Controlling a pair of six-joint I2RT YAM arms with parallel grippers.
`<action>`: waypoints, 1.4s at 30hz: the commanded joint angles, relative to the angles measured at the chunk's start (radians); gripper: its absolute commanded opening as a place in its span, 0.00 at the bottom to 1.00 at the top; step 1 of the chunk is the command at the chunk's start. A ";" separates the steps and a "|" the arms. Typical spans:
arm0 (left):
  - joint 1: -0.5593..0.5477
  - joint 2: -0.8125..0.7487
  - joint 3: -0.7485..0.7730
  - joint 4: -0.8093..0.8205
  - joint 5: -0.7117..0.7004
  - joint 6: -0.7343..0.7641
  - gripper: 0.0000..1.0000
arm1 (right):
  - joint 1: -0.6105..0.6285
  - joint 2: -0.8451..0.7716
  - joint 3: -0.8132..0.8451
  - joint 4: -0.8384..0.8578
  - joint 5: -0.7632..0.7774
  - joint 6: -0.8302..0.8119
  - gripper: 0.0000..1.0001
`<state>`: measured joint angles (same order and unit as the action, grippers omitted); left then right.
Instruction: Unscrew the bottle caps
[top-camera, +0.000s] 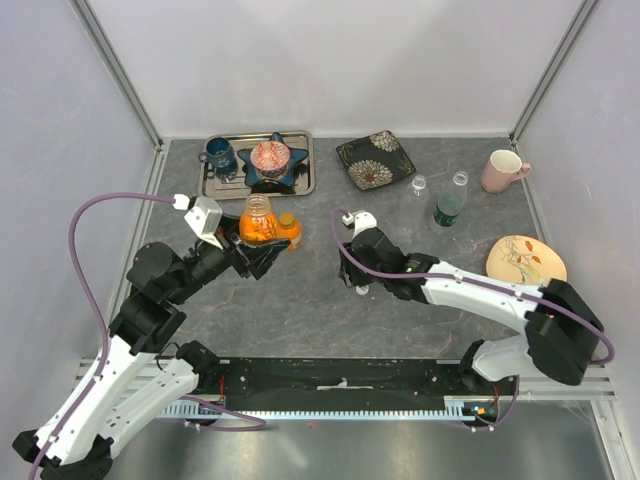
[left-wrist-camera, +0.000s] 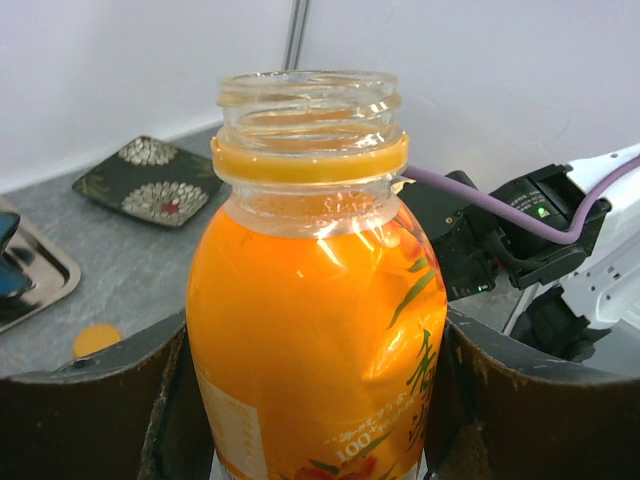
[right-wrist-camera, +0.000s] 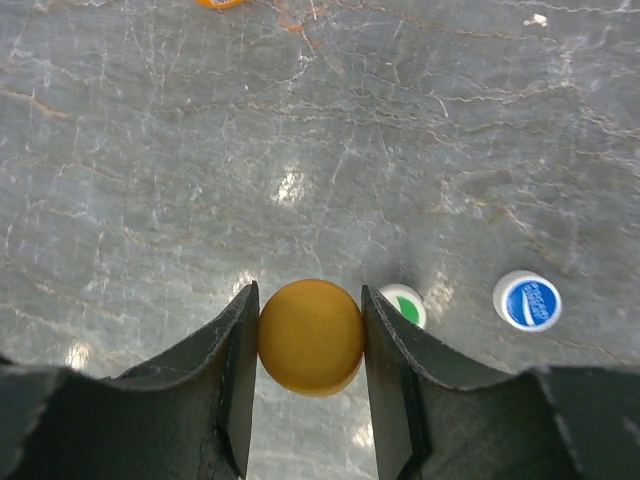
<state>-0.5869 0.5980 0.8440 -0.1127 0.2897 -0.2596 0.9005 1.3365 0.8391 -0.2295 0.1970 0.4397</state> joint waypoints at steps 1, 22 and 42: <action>-0.002 -0.038 -0.029 -0.047 -0.049 0.054 0.53 | 0.009 0.079 0.000 0.170 -0.007 0.065 0.00; -0.002 -0.053 -0.079 -0.070 -0.041 0.051 0.53 | 0.047 0.294 -0.017 0.193 0.021 0.126 0.60; -0.002 0.094 -0.039 -0.021 0.158 0.054 0.57 | 0.057 -0.103 0.568 -0.159 0.218 0.016 0.84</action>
<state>-0.5869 0.6250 0.7586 -0.1856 0.3000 -0.2443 0.9539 1.2675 1.3392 -0.3054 0.4297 0.5003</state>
